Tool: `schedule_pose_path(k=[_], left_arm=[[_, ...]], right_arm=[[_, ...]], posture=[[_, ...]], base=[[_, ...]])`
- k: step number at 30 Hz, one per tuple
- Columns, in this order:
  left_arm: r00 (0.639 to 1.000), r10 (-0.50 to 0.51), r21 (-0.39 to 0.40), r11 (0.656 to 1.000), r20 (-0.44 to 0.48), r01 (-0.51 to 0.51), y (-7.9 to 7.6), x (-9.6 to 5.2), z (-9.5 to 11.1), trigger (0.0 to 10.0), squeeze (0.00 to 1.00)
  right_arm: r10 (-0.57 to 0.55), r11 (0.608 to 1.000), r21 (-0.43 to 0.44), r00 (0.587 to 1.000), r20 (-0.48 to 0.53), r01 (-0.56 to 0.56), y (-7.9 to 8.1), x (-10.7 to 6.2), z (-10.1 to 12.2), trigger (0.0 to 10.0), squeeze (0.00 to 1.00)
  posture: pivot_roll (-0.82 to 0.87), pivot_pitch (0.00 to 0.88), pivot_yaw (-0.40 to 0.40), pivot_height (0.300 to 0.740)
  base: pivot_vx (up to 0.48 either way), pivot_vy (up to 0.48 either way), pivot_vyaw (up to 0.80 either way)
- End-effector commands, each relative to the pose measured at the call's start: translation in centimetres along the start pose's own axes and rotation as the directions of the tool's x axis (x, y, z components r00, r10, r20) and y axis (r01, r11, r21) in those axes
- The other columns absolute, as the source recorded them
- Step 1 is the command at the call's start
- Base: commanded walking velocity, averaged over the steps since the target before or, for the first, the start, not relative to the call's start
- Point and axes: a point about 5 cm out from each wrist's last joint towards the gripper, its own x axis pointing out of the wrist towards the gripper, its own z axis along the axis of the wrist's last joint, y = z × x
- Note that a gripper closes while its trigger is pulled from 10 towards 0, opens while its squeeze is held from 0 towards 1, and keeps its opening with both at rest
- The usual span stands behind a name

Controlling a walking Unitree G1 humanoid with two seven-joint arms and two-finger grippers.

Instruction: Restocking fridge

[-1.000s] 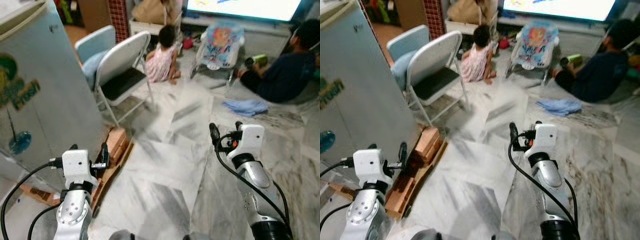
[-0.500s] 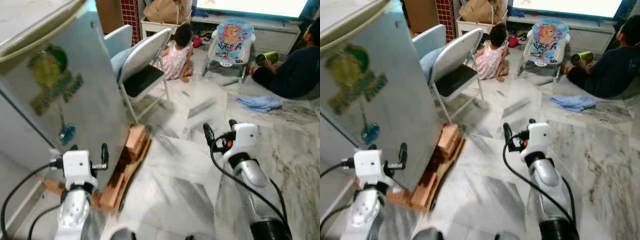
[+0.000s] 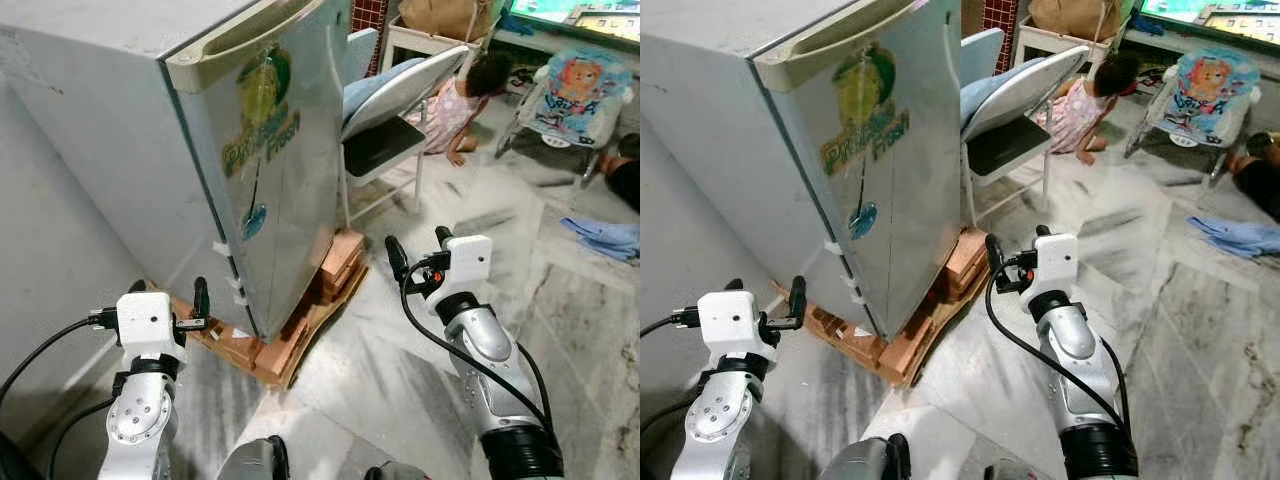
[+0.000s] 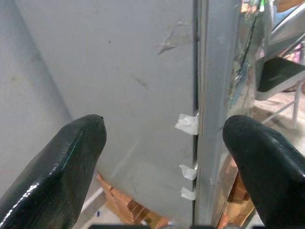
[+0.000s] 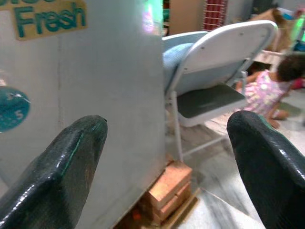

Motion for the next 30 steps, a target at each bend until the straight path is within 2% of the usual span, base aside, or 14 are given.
schedule_pose_path(k=[1,11,17,30], left_arm=[[1.000,-0.003,0.001,1.000,-0.001,0.003,0.0,0.0,0.1,10.0,0.00],[1.000,-0.015,0.009,1.000,-0.004,0.015,-0.2,0.1,0.1,10.0,0.00],[0.999,-0.036,0.027,0.999,0.014,0.036,-0.5,0.3,0.3,10.0,0.00],[0.993,-0.108,0.005,0.994,0.043,0.108,-1.3,0.4,1.0,10.0,0.00]], right_arm=[[-0.006,1.000,0.002,1.000,-0.008,0.006,-0.1,-0.1,-0.2,10.0,0.00],[-0.015,1.000,0.000,1.000,-0.006,0.015,-0.1,0.1,-0.1,10.0,0.00],[-0.025,1.000,0.000,1.000,-0.015,0.025,-0.3,0.5,0.0,10.0,0.00],[-0.026,0.999,-0.020,1.000,-0.006,0.026,-0.2,0.7,0.2,10.0,0.00]], posture=[[-0.03,0.113,0.013,0.740],[-0.03,0.113,0.015,0.740],[-0.02,0.120,0.012,0.740],[-0.02,0.138,0.015,0.740]], base=[[0.000,0.480,0.00],[0.000,0.412,0.00],[0.000,0.000,0.00],[0.000,0.000,-0.71]])
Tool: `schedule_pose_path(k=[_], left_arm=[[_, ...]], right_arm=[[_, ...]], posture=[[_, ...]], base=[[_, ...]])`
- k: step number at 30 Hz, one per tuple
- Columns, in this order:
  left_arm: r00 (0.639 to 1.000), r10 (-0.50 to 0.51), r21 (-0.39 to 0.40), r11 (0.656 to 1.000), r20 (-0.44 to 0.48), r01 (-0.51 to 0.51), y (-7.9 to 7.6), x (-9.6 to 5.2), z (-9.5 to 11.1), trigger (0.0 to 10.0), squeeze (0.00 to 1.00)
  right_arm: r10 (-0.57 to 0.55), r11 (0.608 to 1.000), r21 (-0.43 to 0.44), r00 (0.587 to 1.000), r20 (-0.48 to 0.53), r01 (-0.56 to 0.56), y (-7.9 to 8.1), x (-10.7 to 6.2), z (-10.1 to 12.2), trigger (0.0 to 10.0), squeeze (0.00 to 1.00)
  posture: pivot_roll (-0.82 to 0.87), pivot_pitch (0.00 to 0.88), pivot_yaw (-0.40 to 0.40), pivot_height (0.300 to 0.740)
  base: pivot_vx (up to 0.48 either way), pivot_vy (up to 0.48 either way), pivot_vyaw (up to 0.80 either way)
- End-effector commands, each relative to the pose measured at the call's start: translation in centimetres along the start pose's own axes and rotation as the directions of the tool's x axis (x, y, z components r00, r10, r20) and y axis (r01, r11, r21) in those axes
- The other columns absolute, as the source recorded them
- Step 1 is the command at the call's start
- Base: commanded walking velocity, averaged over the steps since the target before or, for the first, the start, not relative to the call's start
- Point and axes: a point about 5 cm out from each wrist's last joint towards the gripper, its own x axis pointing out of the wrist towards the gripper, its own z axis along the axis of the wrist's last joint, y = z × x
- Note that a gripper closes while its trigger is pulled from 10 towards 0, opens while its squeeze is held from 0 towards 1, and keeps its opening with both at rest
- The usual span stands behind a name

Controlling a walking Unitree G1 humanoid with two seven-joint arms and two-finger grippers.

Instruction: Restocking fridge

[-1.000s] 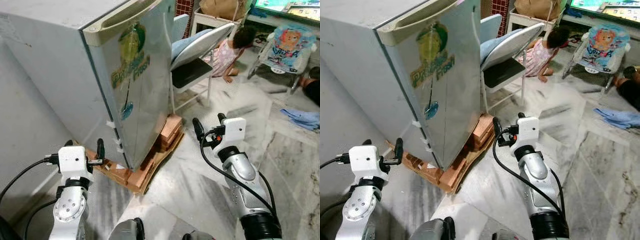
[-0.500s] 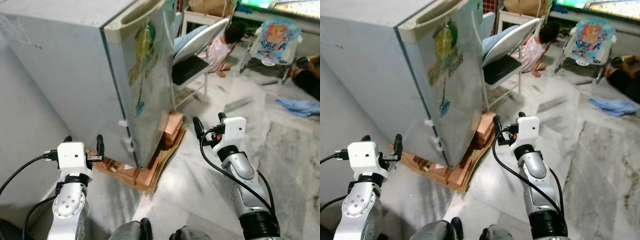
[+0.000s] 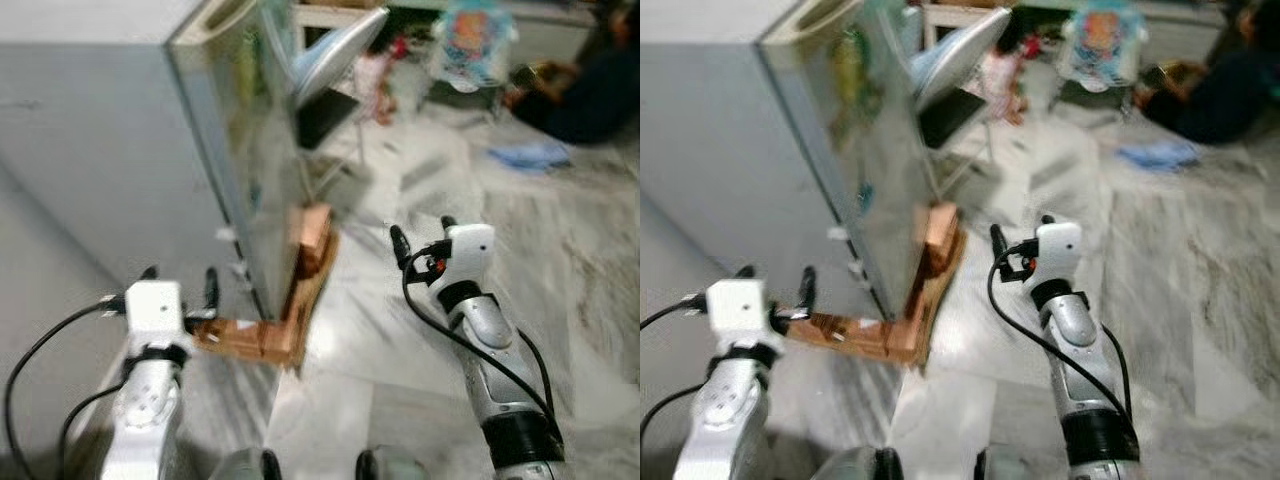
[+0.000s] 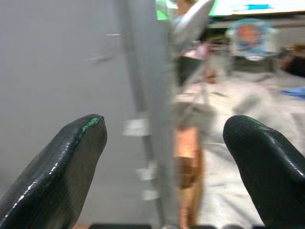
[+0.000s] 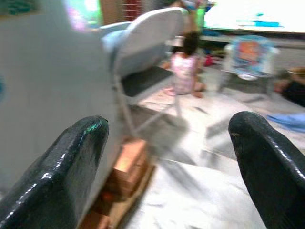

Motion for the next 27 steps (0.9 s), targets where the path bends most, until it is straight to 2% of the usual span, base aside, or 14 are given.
schedule_pose_path(k=[1,8,15,27], left_arm=[[1.000,0.006,0.012,1.000,0.006,-0.006,0.4,-0.1,0.2,10.0,0.00],[1.000,-0.015,-0.013,1.000,0.016,0.016,0.1,0.1,0.3,10.0,0.00],[0.999,-0.024,-0.027,0.999,0.031,0.025,-0.5,0.9,0.5,10.0,0.00],[0.999,-0.029,-0.026,0.999,0.037,0.030,-0.5,1.1,0.7,10.0,0.00]], right_arm=[[0.007,1.000,0.000,1.000,0.003,-0.007,0.3,0.1,0.1,10.0,0.00],[0.013,1.000,-0.004,1.000,-0.002,-0.013,0.5,0.1,0.0,10.0,0.00],[0.021,1.000,-0.016,1.000,-0.009,-0.021,0.4,-0.3,-0.2,10.0,0.00],[0.022,1.000,-0.017,1.000,-0.015,-0.022,0.5,-0.5,-0.3,10.0,0.00]], posture=[[-0.02,0.134,0.014,0.740],[-0.02,0.139,0.007,0.740],[-0.03,0.136,-0.003,0.740],[-0.03,0.136,-0.002,0.740]], base=[[0.000,0.000,-0.58],[0.117,0.000,-0.18],[0.387,0.000,0.00],[0.412,0.000,-0.14]])
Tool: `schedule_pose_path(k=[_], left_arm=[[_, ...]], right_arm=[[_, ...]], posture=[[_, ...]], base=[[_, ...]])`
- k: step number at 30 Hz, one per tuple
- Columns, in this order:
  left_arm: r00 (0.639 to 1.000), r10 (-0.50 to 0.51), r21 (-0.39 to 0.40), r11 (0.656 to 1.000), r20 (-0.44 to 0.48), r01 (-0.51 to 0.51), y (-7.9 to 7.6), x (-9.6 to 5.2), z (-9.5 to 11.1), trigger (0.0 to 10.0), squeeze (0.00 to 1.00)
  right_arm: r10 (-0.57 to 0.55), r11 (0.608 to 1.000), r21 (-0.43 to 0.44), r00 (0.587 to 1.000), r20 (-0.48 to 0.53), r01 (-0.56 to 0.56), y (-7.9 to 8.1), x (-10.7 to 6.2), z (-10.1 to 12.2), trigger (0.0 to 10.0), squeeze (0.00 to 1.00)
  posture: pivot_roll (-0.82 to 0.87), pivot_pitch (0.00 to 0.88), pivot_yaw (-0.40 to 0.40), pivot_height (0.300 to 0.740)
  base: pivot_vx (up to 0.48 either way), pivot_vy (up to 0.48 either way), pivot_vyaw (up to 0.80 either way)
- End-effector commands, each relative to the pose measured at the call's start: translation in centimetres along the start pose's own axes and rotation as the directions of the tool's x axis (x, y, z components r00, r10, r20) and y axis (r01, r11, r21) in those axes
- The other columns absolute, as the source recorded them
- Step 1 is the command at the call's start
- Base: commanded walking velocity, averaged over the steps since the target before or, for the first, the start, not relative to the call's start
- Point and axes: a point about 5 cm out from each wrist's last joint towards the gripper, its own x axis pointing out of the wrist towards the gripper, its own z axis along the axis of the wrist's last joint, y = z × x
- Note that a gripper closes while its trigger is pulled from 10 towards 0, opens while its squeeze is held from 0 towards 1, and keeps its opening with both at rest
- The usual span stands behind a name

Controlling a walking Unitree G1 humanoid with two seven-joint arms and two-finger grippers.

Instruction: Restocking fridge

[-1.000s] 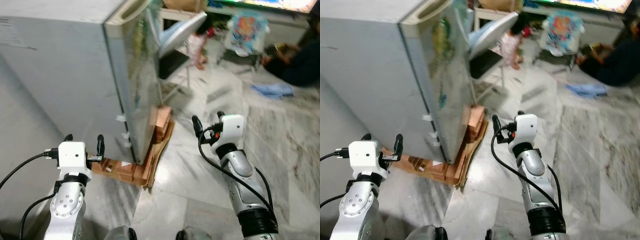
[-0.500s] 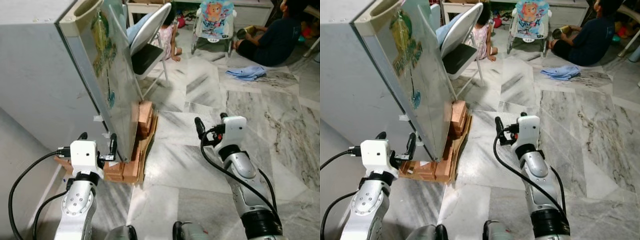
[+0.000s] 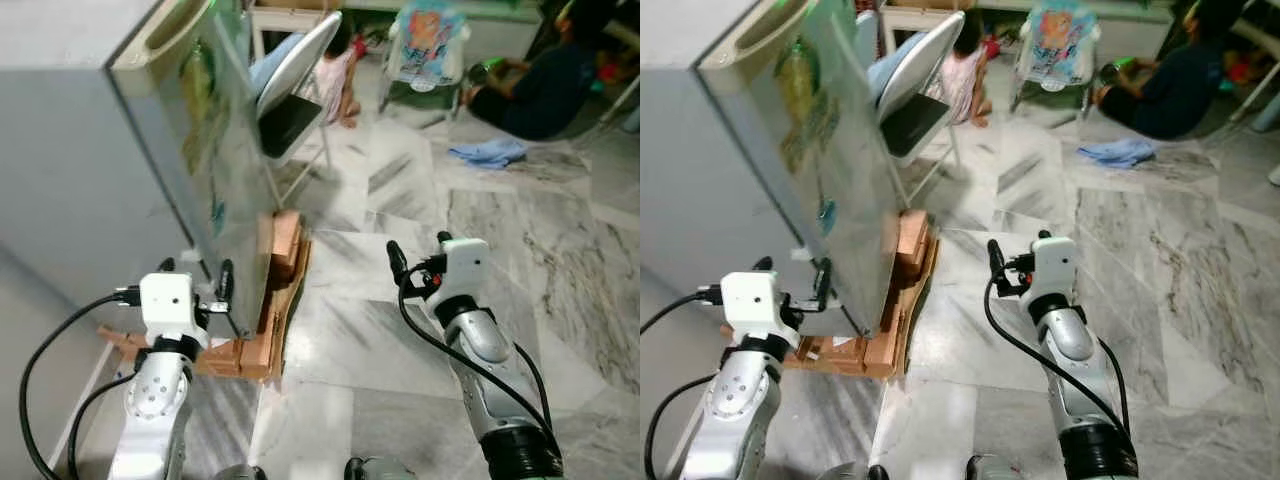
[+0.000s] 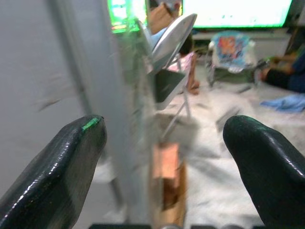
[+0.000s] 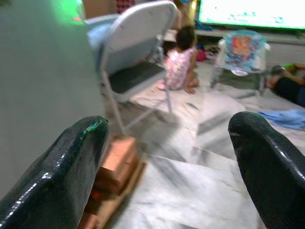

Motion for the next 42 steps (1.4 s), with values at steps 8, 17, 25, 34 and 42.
schedule_pose_path(k=[8,17,25,34,42], left_arm=[[1.000,0.012,0.010,1.000,-0.014,-0.011,0.2,-0.4,-0.4,10.0,0.00],[0.999,0.019,-0.012,1.000,-0.031,-0.019,0.4,-0.2,-0.7,10.0,0.00],[0.998,0.043,-0.013,0.999,-0.045,-0.043,1.0,0.3,-1.1,10.0,0.00],[0.994,0.060,0.018,0.998,-0.089,-0.058,1.2,-0.5,-2.1,10.0,0.00],[0.991,0.081,0.059,0.995,-0.107,-0.075,1.6,0.5,-2.7,10.0,0.00]], right_arm=[[0.003,1.000,-0.009,1.000,0.006,-0.003,0.0,0.1,0.3,10.0,0.00],[-0.001,1.000,-0.024,1.000,0.003,0.001,-0.2,0.1,0.4,10.0,0.00],[0.007,0.999,-0.045,1.000,-0.023,-0.008,-0.5,-0.3,0.0,10.0,0.00],[0.048,0.998,-0.016,0.966,-0.253,-0.054,0.1,-2.3,-3.7,10.0,0.00],[0.157,0.987,0.019,0.916,-0.369,-0.161,0.9,-3.0,-5.0,10.0,0.00]], posture=[[-0.03,0.138,-0.005,0.740],[-0.04,0.143,-0.003,0.740],[-0.05,0.152,-0.014,0.740],[-0.05,0.149,-0.019,0.740],[-0.05,0.147,-0.030,0.740]], base=[[0.345,0.000,0.00],[0.000,0.000,0.00],[0.000,0.000,0.00],[0.000,0.000,0.00],[0.000,0.000,0.00]])
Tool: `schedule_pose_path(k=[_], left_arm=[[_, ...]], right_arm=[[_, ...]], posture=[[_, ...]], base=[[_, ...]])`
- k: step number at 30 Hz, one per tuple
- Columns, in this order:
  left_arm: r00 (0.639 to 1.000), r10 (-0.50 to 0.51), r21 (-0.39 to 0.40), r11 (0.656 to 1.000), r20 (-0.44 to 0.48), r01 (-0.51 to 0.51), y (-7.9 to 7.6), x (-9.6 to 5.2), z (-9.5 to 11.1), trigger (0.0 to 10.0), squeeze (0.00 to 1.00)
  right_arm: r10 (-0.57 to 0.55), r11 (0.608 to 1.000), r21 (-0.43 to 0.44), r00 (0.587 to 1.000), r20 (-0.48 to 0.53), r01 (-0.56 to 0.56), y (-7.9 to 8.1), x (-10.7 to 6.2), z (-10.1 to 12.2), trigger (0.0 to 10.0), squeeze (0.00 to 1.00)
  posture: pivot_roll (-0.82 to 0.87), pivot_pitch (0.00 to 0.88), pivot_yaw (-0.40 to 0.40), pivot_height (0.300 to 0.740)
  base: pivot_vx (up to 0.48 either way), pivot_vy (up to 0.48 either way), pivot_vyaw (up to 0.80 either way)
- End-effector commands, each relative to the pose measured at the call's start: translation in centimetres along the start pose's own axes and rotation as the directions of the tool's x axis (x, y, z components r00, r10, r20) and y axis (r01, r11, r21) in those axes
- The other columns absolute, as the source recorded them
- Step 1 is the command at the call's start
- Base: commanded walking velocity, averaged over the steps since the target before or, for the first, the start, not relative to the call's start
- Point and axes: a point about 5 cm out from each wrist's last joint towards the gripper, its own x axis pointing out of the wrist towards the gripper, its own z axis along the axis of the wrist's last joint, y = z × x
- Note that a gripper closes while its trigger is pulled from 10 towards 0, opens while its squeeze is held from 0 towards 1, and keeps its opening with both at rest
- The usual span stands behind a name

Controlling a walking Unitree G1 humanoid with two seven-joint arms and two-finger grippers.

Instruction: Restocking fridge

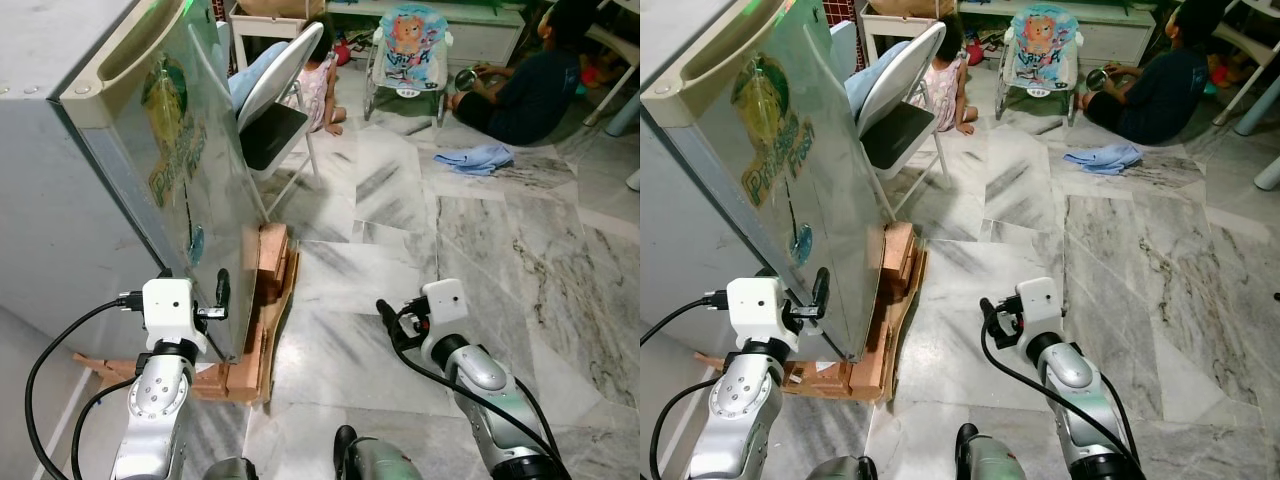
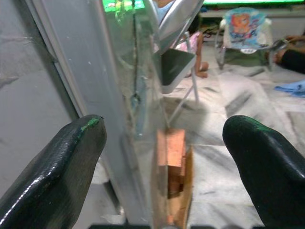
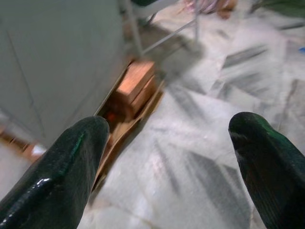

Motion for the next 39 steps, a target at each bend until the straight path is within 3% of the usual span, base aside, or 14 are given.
schedule_pose_path(k=[1,9,21,24,26,27,31,32,34,35,36,37,38,39], left_arm=[[1.000,0.024,0.011,1.000,-0.005,-0.023,0.4,0.4,-0.2,10.0,0.00],[0.997,0.070,0.045,0.996,0.028,-0.071,1.4,3.1,0.5,10.0,0.00],[0.997,0.055,0.036,0.998,0.055,-0.057,1.3,4.4,1.0,10.0,0.00],[0.997,-0.012,0.019,1.000,0.075,0.011,-0.2,4.7,1.6,10.0,0.00],[0.983,-0.143,0.005,0.990,0.113,0.143,-2.9,5.1,2.9,10.0,0.00],[0.983,-0.143,0.005,0.990,0.113,0.143,-2.9,5.1,2.9,10.0,0.00],[0.901,-0.392,0.002,0.917,0.187,0.399,-8.8,5.4,6.1,10.0,0.00],[0.842,-0.492,-0.007,0.863,0.221,0.506,-11.5,5.0,7.6,10.0,0.00],[0.800,-0.547,-0.027,0.821,0.245,0.570,-13.2,4.5,8.5,10.0,0.00],[0.753,-0.602,-0.043,0.773,0.266,0.634,-15.2,3.5,9.3,10.0,0.00],[0.753,-0.602,-0.043,0.773,0.266,0.634,-15.2,3.5,9.3,10.0,0.00],[0.725,-0.630,-0.047,0.745,0.277,0.666,-16.3,3.0,9.7,10.0,0.00],[0.668,-0.687,-0.024,0.692,0.286,0.722,-17.8,1.9,9.7,10.0,0.00],[0.668,-0.687,-0.024,0.692,0.286,0.722,-17.8,1.9,9.7,10.0,0.00]], right_arm=[[0.028,1.000,0.008,0.999,-0.016,-0.028,0.0,-0.2,0.0,10.0,0.00],[0.100,0.995,0.006,0.993,-0.069,-0.100,0.1,-1.2,-0.5,10.0,0.00],[0.173,0.985,-0.004,0.979,-0.107,-0.174,0.7,-1.6,-0.7,10.0,0.00],[0.177,0.984,0.000,0.975,-0.136,-0.179,0.6,-1.7,-1.1,10.0,0.00],[0.196,0.979,-0.023,0.963,-0.182,-0.204,0.6,-1.9,-1.5,10.0,0.00],[0.196,0.979,-0.023,0.963,-0.182,-0.204,0.6,-1.9,-1.5,10.0,0.00],[0.227,0.969,-0.036,0.942,-0.247,-0.243,0.8,-2.4,-2.4,10.0,0.00],[0.236,0.966,-0.039,0.939,-0.251,-0.254,0.9,-2.4,-2.4,10.0,0.00],[0.241,0.965,-0.040,0.937,-0.252,-0.259,1.0,-2.4,-2.3,10.0,0.00],[0.242,0.965,-0.039,0.936,-0.254,-0.260,1.0,-2.4,-2.4,10.0,0.00],[0.242,0.965,-0.039,0.936,-0.254,-0.260,1.0,-2.4,-2.4,10.0,0.00],[0.243,0.964,-0.040,0.936,-0.256,-0.262,1.0,-2.5,-2.4,10.0,0.00],[0.247,0.963,-0.039,0.934,-0.258,-0.266,1.2,-2.5,-2.4,10.0,0.00],[0.247,0.963,-0.039,0.934,-0.258,-0.266,1.2,-2.5,-2.4,10.0,0.00]], posture=[[-0.05,0.147,-0.030,0.740],[-0.07,0.154,-0.027,0.740],[-0.08,0.154,-0.024,0.740],[-0.07,0.156,-0.028,0.740],[-0.07,0.156,-0.029,0.740],[-0.07,0.156,-0.029,0.740],[-0.07,0.154,-0.031,0.740],[-0.07,0.152,-0.030,0.740],[-0.07,0.151,-0.027,0.740],[-0.07,0.151,-0.025,0.740],[-0.07,0.151,-0.025,0.740],[-0.07,0.151,-0.025,0.740],[-0.08,0.149,-0.015,0.740],[-0.08,0.149,-0.015,0.740]], base=[[0.000,0.000,0.00],[0.000,0.000,0.00],[0.000,0.000,0.00],[0.000,0.000,0.00],[0.000,0.000,0.00],[0.000,0.000,0.00],[0.000,0.000,0.00],[0.000,0.000,0.00],[0.000,0.000,0.00],[0.000,0.000,0.00],[0.000,0.000,0.00],[0.000,0.000,0.00],[0.000,0.000,0.00],[0.000,0.000,0.00]])
